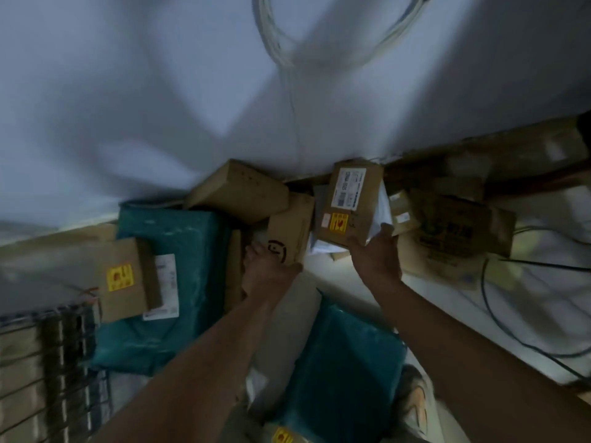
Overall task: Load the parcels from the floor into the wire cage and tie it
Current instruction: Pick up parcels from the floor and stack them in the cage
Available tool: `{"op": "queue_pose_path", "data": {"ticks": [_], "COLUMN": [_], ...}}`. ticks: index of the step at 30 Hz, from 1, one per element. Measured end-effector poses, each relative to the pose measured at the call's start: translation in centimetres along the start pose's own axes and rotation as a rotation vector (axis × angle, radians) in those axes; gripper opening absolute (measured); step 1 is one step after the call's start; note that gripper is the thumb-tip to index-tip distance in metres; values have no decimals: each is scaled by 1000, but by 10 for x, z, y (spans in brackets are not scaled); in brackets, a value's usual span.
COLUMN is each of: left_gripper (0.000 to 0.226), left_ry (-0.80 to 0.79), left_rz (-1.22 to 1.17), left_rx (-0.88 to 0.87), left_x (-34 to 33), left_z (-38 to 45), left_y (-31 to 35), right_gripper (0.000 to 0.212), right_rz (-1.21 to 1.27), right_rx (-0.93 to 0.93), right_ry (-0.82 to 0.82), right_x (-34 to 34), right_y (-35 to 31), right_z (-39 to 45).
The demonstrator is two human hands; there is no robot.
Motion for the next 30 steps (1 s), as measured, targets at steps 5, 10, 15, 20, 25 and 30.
{"op": "queue_pose_path", "data": {"ticks": [5, 10, 15, 20, 25, 30], "left_gripper": [137, 131, 125, 132, 146, 125], "left_ry": [64, 219, 173, 118, -80, -154], "left_rz": [-63, -35, -77, -143, -345, -555], "left_rx": [-7, -79, 1, 79, 211, 128], "left_x": [-51, -67, -37, 30, 108, 158], "left_z": [65, 67, 14, -92, -165, -203], "left_y": [-8, -16, -25, -24, -18, -20], "right_gripper": [61, 60, 62, 53, 52, 57], "right_rz": [133, 180, 68, -13, -57, 105], "right_rx": [-27, -3, -23, -103, -199, -223], "right_ry": [98, 141, 70, -25, -79, -112], "right_x": [-50, -69, -33, 35, 105, 127], "right_y": [8, 24, 35, 35, 15, 5], "right_z": [56, 59, 11, -78, -167, -220]}}
Point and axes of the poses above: each hand's wrist, its own z-axis towards the middle knuckle, its own x-axis out of the back of the hand, y = z × x, the point moved 1 cm from there along z, towards the middle knuckle, and after that the axes turned 11 degrees about -z, right-handed, at the moved point
